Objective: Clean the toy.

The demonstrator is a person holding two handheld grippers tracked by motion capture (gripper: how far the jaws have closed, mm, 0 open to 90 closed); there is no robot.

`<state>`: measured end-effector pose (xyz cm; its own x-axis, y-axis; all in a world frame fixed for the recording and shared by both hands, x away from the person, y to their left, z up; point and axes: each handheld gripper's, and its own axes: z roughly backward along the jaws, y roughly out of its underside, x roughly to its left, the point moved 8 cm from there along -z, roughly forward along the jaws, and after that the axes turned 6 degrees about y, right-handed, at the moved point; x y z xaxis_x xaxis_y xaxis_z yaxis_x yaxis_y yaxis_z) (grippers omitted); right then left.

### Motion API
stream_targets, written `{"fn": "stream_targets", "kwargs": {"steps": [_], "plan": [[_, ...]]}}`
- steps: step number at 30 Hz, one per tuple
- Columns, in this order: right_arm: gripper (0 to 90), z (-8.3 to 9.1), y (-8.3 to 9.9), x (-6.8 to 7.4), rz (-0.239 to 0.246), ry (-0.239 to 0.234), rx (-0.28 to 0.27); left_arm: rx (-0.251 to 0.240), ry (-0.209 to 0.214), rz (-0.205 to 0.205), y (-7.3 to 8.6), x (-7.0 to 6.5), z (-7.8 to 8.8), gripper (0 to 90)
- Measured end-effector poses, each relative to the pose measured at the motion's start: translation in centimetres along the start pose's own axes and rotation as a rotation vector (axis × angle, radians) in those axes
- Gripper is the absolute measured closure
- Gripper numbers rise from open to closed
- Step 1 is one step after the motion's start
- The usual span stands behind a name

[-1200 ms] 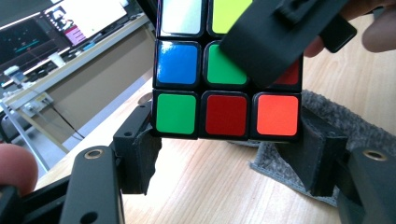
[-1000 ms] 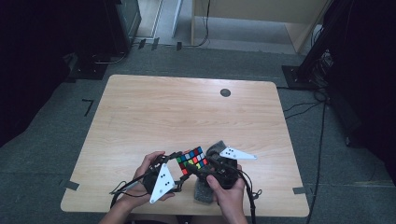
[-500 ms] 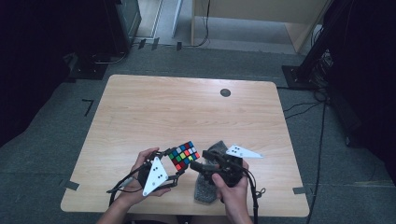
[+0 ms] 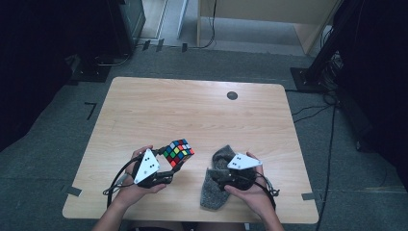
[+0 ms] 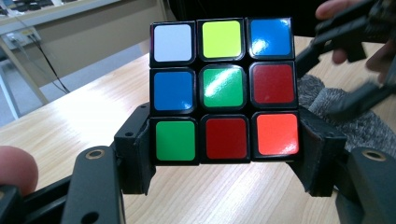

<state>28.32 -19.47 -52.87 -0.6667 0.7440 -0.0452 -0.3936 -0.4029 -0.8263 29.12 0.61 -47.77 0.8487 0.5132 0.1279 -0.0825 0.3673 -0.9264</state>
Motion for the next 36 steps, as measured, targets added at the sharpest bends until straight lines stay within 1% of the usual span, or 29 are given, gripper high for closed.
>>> {"fn": "stream_targets", "kwargs": {"steps": [2, 3, 5, 6, 8, 11, 15, 16, 18, 19, 20, 21, 22, 24, 26, 27, 28, 29, 30, 32, 33, 34, 35, 36], "plan": [[20.8, -0.9, 1.2, -0.2, 0.053, 0.041, 0.042, 0.004, 0.010, -0.006, 0.0, -0.2, -0.1, 33.9], [19.8, -1.3, 2.0, -0.4, 0.063, 0.054, 0.073, 0.005, 0.014, -0.007, 0.1, -0.3, -0.2, 33.9], [18.4, -1.8, 2.7, -0.7, 0.072, 0.061, 0.112, 0.009, 0.021, -0.008, 0.1, -0.5, -0.3, 33.9], [17.6, -1.9, 3.1, -0.8, 0.067, 0.061, 0.131, 0.011, 0.026, -0.007, 0.1, -0.5, -0.3, 33.9], [16.0, -2.0, 3.4, -0.9, 0.055, 0.043, 0.149, 0.016, 0.033, -0.009, 0.2, -0.7, -0.4, 33.9], [15.0, -2.0, 3.9, -1.0, 0.073, 0.036, 0.178, 0.021, 0.039, -0.009, 0.3, -0.9, -0.6, 33.9], [15.2, -1.7, 4.3, -1.1, 0.062, 0.005, 0.188, 0.018, 0.050, -0.005, 0.3, -1.0, -0.5, 33.9], [17.0, -1.5, 4.4, -1.1, 0.060, -0.004, 0.190, 0.018, 0.049, -0.002, 0.3, -1.0, -0.5, 33.9], [25.4, -1.3, 4.4, -1.2, 0.068, -0.002, 0.182, 0.017, 0.048, 0.008, 0.3, -0.9, -0.6, 33.9], [33.9, -1.2, 4.4, -1.3, 0.070, 0.000, 0.176, 0.017, 0.050, 0.013, 0.3, -0.9, -0.6, 33.9], [44.5, -1.0, 4.4, -1.5, 0.072, 0.010, 0.169, 0.020, 0.055, 0.015, 0.4, -0.9, -0.6, 33.9], [52.7, -0.9, 4.3, -1.7, 0.071, 0.023, 0.168, 0.021, 0.061, 0.016, 0.4, -0.9, -0.6, 33.9], [58.1, -0.8, 4.2, -1.9, 0.064, 0.033, 0.170, 0.023, 0.068, 0.017, 0.5, -1.0, -0.7, 33.9], [63.5, -0.7, 3.9, -2.1, 0.052, 0.053, 0.163, 0.033, 0.073, 0.002, 0.6, -1.3, -0.9, 33.9], [65.2, -0.3, 3.0, -2.0, 0.051, 0.085, 0.131, 0.045, 0.069, -0.017, 0.7, -1.5, -1.1, 34.0], [65.8, 0.0, 2.2, -1.7, 0.039, 0.087, 0.095, 0.054, 0.056, -0.032, 0.9, -1.6, -1.3, 34.0], [65.9, 0.4, 1.1, -1.3, 0.022, 0.086, 0.049, 0.069, 0.039, -0.049, 1.0, -1.7, -1.5, 34.0], [66.0, 1.2, -0.5, -0.7, 0.010, 0.091, -0.016, 0.078, 0.032, -0.059, 1.1, -1.7, -1.6, 34.0], [66.0, 1.7, -1.5, -0.2, 0.005, 0.092, -0.060, 0.091, 0.027, -0.070, 1.3, -1.9, -1.8, 34.0], [65.9, 3.1, -4.0, 1.2, 0.010, 0.102, -0.161, 0.113, 0.021, -0.090, 1.4, -2.3, -2.1, 34.0], [65.9, 3.7, -5.0, 2.0, 0.012, 0.104, -0.201, 0.119, 0.026, -0.092, 1.3, -2.7, -2.3, 34.0], [65.8, 4.2, -6.0, 2.9, 0.026, 0.093, -0.243, 0.126, 0.032, -0.104, 1.2, -3.1, -2.5, 34.0], [65.8, 4.6, -6.7, 3.8, 0.030, 0.082, -0.276, 0.132, 0.036, -0.116, 1.2, -3.6, -2.6, 34.0], [65.8, 4.8, -7.2, 4.7, 0.043, 0.073, -0.297, 0.144, 0.035, -0.140, 1.1, -4.0, -2.8, 34.1]]}}
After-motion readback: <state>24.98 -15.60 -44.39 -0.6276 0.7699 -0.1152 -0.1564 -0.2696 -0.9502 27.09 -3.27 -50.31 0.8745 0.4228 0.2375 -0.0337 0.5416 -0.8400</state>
